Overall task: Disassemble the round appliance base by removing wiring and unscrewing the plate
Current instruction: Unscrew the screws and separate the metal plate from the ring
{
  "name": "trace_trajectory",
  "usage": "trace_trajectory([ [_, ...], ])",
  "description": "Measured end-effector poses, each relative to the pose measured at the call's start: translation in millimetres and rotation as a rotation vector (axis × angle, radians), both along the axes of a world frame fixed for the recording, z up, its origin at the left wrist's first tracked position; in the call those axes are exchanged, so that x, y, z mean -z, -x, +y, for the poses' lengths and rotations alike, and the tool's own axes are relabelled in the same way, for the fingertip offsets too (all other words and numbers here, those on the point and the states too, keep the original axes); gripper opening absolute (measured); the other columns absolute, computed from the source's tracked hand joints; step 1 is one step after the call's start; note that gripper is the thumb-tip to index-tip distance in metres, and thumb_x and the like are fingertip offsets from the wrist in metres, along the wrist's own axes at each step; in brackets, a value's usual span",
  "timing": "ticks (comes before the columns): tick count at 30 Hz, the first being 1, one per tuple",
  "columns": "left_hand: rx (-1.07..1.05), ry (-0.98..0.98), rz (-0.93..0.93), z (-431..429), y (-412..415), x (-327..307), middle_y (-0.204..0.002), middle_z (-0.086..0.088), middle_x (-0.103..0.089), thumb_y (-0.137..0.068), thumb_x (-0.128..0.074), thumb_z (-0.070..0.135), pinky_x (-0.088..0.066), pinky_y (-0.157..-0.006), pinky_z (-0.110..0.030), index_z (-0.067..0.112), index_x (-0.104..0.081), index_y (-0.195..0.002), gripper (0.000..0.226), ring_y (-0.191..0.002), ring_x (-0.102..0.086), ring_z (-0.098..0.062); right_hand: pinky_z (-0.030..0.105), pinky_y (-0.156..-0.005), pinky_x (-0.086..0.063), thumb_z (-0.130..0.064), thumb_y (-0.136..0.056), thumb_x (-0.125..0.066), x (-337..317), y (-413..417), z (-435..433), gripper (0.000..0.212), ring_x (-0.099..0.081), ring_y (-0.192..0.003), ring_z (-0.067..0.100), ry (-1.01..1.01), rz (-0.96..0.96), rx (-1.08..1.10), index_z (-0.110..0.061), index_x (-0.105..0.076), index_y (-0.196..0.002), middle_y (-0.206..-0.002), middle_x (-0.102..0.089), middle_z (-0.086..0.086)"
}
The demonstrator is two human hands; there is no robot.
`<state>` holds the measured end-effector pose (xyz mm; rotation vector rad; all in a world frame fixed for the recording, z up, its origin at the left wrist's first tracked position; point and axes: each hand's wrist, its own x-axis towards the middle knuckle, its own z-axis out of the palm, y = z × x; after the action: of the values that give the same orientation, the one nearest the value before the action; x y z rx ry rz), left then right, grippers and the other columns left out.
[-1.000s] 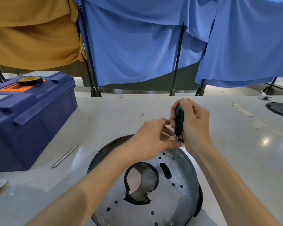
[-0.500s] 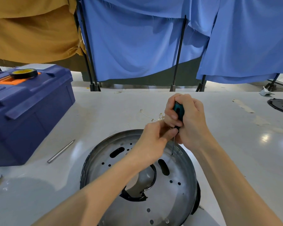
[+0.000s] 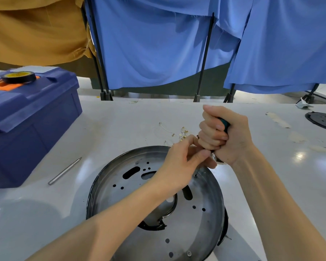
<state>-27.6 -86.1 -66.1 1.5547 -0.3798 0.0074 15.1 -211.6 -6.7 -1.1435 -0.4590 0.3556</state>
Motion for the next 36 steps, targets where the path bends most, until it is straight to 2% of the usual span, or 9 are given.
trace_trajectory([
  [4,-0.04,-0.091,0.001,1.1,0.5,-0.3,-0.086,-0.017,-0.072,-0.1,-0.045,0.013,-0.053,-0.087,-0.044,-0.001,-0.059,-0.106,0.021,-0.088,-0.068,-0.033,0.02,-0.037,-0.026,-0.019,-0.087,-0.051,0.0,-4.9,8.1,0.032,-0.023,-0.032,0.013,0.017,-0.088,0.01,-0.009,-0.045,-0.057,-0.039,-0.033,0.0],
  [8,-0.048,-0.125,-0.007,1.3,1.5,-1.4,-0.084,-0.017,-0.071,-0.102,-0.041,0.015,-0.054,-0.088,-0.044,0.01,-0.058,-0.103,0.018,-0.087,-0.068,-0.026,0.03,-0.055,-0.054,-0.027,-0.098,-0.052,-6.2,-2.7,19.8,0.03,-0.059,-0.05,0.023,0.247,-0.26,0.332,-0.005,-0.055,-0.078,-0.061,-0.063,0.011],
  [11,-0.025,-0.138,-0.035,3.7,1.4,-1.2,-0.087,-0.016,-0.071,-0.101,-0.043,0.017,-0.054,-0.088,-0.041,0.009,-0.057,-0.109,0.018,-0.087,-0.068,-0.025,0.023,-0.043,-0.044,-0.041,-0.093,-0.058,-4.3,0.6,27.2,0.047,-0.049,-0.04,0.015,0.21,-0.245,0.576,-0.011,-0.055,-0.057,-0.049,-0.056,0.003],
  [14,-0.003,-0.128,-0.051,3.6,0.9,-0.5,-0.091,-0.019,-0.07,-0.101,-0.045,0.014,-0.053,-0.077,-0.019,0.003,-0.054,-0.117,0.022,-0.084,-0.068,-0.021,0.019,-0.037,-0.026,-0.034,-0.093,-0.056,-1.2,1.5,36.2,0.059,-0.027,-0.032,0.014,0.035,-0.063,0.576,-0.019,-0.043,-0.038,-0.038,-0.039,0.001],
  [20,0.07,-0.118,0.014,9.1,0.2,-3.8,-0.092,-0.011,-0.07,-0.104,-0.032,0.016,-0.056,-0.083,-0.022,-0.006,-0.054,-0.113,0.032,-0.086,-0.068,-0.009,0.016,-0.034,-0.02,-0.03,-0.097,-0.05,-9.0,-10.3,24.8,0.049,-0.019,-0.031,0.009,0.085,0.026,0.056,-0.013,-0.038,-0.052,-0.037,-0.029,-0.003],
  [27,-0.003,-0.189,-0.063,8.9,0.8,-1.9,-0.088,-0.008,-0.074,-0.099,-0.05,0.019,-0.055,-0.088,-0.037,0.019,-0.05,-0.11,0.012,-0.088,-0.068,-0.02,0.023,-0.049,-0.05,-0.054,-0.089,-0.056,-10.7,2.4,26.8,0.056,-0.058,-0.044,0.02,0.198,-0.24,0.486,-0.008,-0.059,-0.058,-0.055,-0.061,0.008],
  [30,0.006,-0.181,-0.065,6.6,2.0,0.4,-0.09,-0.01,-0.073,-0.096,-0.055,0.012,-0.053,-0.091,-0.04,0.02,-0.051,-0.115,0.021,-0.089,-0.067,-0.024,0.022,-0.039,-0.038,-0.046,-0.087,-0.065,-8.1,8.0,39.8,0.058,-0.039,-0.033,0.014,0.123,-0.203,0.511,-0.01,-0.048,-0.045,-0.042,-0.046,0.004],
  [33,0.02,-0.17,-0.032,7.8,0.6,-2.5,-0.092,-0.008,-0.074,-0.095,-0.057,0.014,-0.054,-0.088,-0.028,0.013,-0.056,-0.109,0.014,-0.087,-0.07,-0.014,0.018,-0.036,-0.026,-0.027,-0.095,-0.058,-6.2,2.2,44.3,0.061,-0.027,-0.028,0.014,0.093,-0.165,0.502,-0.012,-0.042,-0.038,-0.036,-0.038,0.003],
  [36,0.06,-0.161,-0.032,7.8,1.5,-4.9,-0.094,-0.007,-0.073,-0.1,-0.045,0.016,-0.054,-0.087,-0.026,0.016,-0.055,-0.109,0.014,-0.089,-0.07,-0.013,0.017,-0.038,-0.022,-0.024,-0.098,-0.051,-11.2,-7.1,37.2,0.056,-0.024,-0.028,0.013,0.094,-0.08,0.347,-0.008,-0.037,-0.046,-0.036,-0.035,0.003],
])
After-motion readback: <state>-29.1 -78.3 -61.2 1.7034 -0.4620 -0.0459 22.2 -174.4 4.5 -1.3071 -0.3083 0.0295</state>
